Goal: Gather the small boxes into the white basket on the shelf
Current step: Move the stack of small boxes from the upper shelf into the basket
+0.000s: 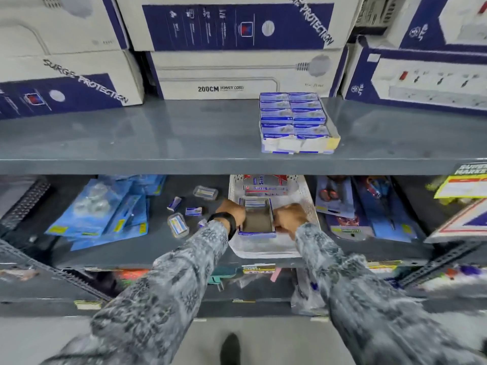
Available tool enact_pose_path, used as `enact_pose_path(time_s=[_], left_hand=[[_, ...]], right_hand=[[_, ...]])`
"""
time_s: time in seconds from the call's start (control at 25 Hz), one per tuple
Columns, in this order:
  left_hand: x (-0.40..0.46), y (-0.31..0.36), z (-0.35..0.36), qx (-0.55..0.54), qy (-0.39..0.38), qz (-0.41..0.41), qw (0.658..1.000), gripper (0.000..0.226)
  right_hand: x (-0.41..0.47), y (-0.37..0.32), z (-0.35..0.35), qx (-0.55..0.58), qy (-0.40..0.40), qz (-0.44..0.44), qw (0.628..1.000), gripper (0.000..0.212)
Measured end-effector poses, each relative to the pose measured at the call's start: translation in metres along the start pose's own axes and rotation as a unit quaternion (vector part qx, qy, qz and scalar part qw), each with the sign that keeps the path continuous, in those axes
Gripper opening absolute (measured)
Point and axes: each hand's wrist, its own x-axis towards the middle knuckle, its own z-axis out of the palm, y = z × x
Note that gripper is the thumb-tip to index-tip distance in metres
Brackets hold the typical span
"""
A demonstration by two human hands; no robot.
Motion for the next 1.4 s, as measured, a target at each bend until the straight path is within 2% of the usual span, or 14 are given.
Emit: enact_pose_path(time_s=[0.04,0.12,0.2,0.28,0.36,0.44,0.6,0.8,0.88,1.0,1.12,1.24,1.32,1.4], left_hand=[[0.008,0.001,0.003,-0.057,-0.002,-0.043,0.997,0.034],[0.004,0.005,0.01,0.016,-0.035,-0.056,0.998,0.037],[0.002,0.005,0.011,0.025,-0.048,-0.025,0.998,0.037],[-0.014,0.004,0.001,0.016,-0.063,0.001,0.998,0.029],[-0.019,-0.008,-0.008,-0.104,-0.05,-0.006,0.993,0.021],[-0.037,-0.015,-0.021,-0.116,-0.01,0.019,0.993,0.021],[-0.118,-0.008,-0.056,-0.191,0.022,0.208,0.959,0.028],[-0.199,0.051,-0.106,-0.223,0.063,0.349,0.908,0.031],[-0.209,0.083,-0.128,-0.214,0.085,0.394,0.89,0.032],[-0.195,0.126,-0.149,-0.108,0.133,0.41,0.896,0.034],[-0.162,0.158,-0.156,0.045,0.137,0.371,0.917,0.039],[-0.127,0.176,-0.155,0.185,0.105,0.306,0.928,0.051],[-0.113,0.181,-0.152,0.176,0.038,0.269,0.946,0.059],[-0.104,0.182,-0.149,0.136,-0.018,0.249,0.959,0.058]], right_hand=[[0.002,0.004,0.005,-0.018,-0.003,-0.001,1.0,0.028],[0.004,0.01,0.01,-0.028,0.001,0.0,1.0,0.035],[0.009,0.019,0.012,-0.016,-0.017,-0.004,1.0,0.034],[0.001,0.021,0.009,-0.003,0.004,-0.013,1.0,0.031],[-0.03,0.017,-0.003,0.03,0.035,-0.061,0.997,0.033],[-0.07,0.012,-0.019,0.094,0.023,-0.127,0.987,0.04],[-0.15,0.004,-0.05,0.191,-0.011,-0.274,0.942,0.04],[-0.248,-0.057,-0.086,0.234,-0.014,-0.443,0.865,0.033],[-0.27,-0.09,-0.102,0.25,-0.005,-0.474,0.844,0.031],[-0.265,-0.134,-0.124,0.18,0.101,-0.49,0.847,0.03],[-0.234,-0.166,-0.145,-0.014,0.215,-0.432,0.876,0.033],[-0.209,-0.181,-0.153,-0.177,0.203,-0.314,0.91,0.026],[-0.199,-0.183,-0.152,-0.217,0.176,-0.269,0.922,0.037],[-0.192,-0.185,-0.148,-0.209,0.178,-0.254,0.928,0.039]])
